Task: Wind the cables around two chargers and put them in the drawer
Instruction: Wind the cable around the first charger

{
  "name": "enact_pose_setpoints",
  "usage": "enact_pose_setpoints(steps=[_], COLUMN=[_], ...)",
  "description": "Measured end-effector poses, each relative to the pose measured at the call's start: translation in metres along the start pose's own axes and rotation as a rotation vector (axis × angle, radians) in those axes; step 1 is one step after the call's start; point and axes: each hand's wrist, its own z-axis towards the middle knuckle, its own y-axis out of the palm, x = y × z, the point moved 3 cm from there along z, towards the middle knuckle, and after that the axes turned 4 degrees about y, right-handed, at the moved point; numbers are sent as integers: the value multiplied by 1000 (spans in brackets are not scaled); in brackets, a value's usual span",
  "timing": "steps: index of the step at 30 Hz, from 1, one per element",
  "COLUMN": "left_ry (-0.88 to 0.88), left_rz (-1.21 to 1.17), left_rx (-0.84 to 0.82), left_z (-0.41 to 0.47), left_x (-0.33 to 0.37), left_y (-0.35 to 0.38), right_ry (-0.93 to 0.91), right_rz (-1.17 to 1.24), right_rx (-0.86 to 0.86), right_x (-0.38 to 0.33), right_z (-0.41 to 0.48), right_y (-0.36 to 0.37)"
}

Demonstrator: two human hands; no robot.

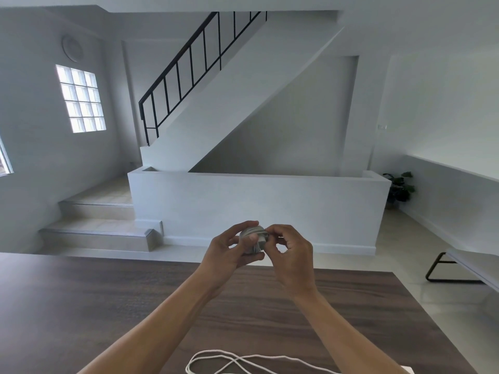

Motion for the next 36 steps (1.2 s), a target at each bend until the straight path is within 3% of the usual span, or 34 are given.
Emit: enact_pose_setpoints(steps=[5,13,27,31,36], left_ry=[-25,-43,-6,18,28], left_rz=[42,10,-8,-33,-36], left_rx=[-23,-61,-72,-52,-52], left_z=[-1,-3,-4,-4,-3], left_x=[2,0,3,3,4], left_y=[-4,7,10,9,10], right_ry=[98,113,236,225,128], right_rz=[40,52,166,138,45], right_rx=[-124,-51,-144,-176,-97], right_x=[1,-5,-5,-5,-5], right_z=[2,-5,2,5,0], right_y=[-7,-9,-18,-17,-15])
